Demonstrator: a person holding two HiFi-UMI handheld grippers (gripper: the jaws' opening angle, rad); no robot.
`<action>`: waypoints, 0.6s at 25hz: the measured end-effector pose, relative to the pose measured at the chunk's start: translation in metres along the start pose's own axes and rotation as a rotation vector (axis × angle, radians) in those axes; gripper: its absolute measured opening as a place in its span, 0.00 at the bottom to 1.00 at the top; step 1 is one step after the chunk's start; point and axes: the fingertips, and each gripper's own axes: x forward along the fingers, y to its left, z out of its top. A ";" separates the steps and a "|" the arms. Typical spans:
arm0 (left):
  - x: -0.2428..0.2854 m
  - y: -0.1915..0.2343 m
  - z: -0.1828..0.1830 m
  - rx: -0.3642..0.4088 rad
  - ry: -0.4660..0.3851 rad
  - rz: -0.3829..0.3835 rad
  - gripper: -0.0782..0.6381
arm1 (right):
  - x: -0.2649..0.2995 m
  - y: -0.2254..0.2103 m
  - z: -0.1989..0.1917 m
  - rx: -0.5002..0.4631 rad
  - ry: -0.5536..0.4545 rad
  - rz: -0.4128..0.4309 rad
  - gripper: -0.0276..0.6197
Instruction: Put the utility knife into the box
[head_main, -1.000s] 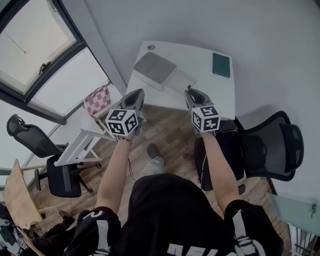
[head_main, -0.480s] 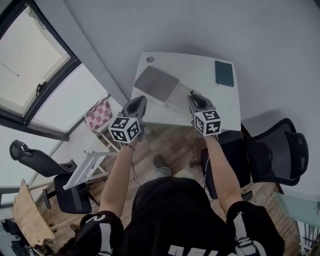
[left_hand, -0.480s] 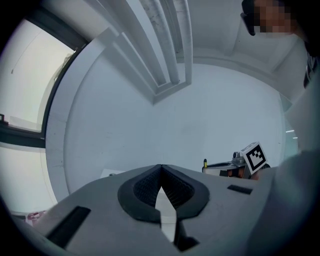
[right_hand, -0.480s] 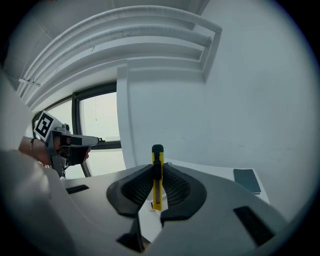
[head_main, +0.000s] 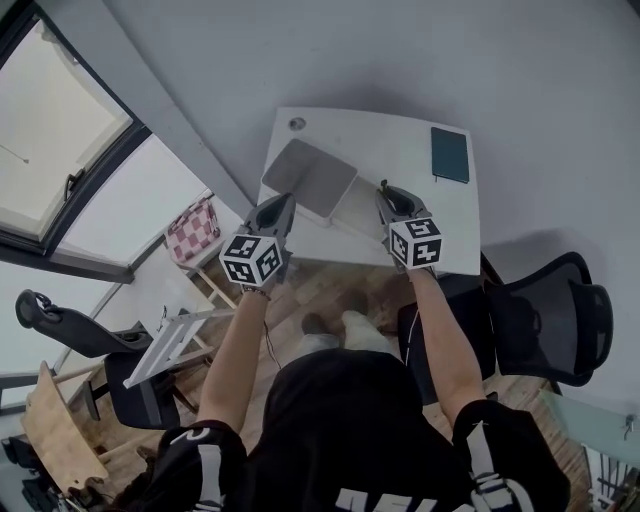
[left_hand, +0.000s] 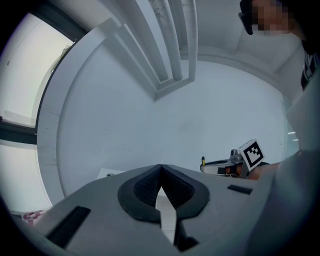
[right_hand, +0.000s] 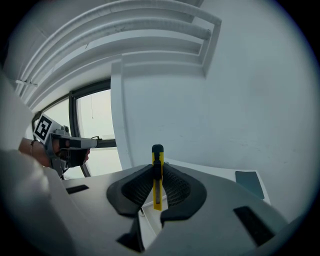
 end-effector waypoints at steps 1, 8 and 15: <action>0.005 0.002 0.000 -0.003 -0.002 0.005 0.15 | 0.005 -0.004 0.001 -0.003 0.006 0.007 0.15; 0.039 0.006 -0.001 -0.005 -0.014 0.047 0.15 | 0.033 -0.035 0.008 -0.020 0.019 0.061 0.15; 0.060 0.008 -0.009 -0.014 -0.027 0.098 0.15 | 0.060 -0.051 0.001 -0.037 0.045 0.131 0.15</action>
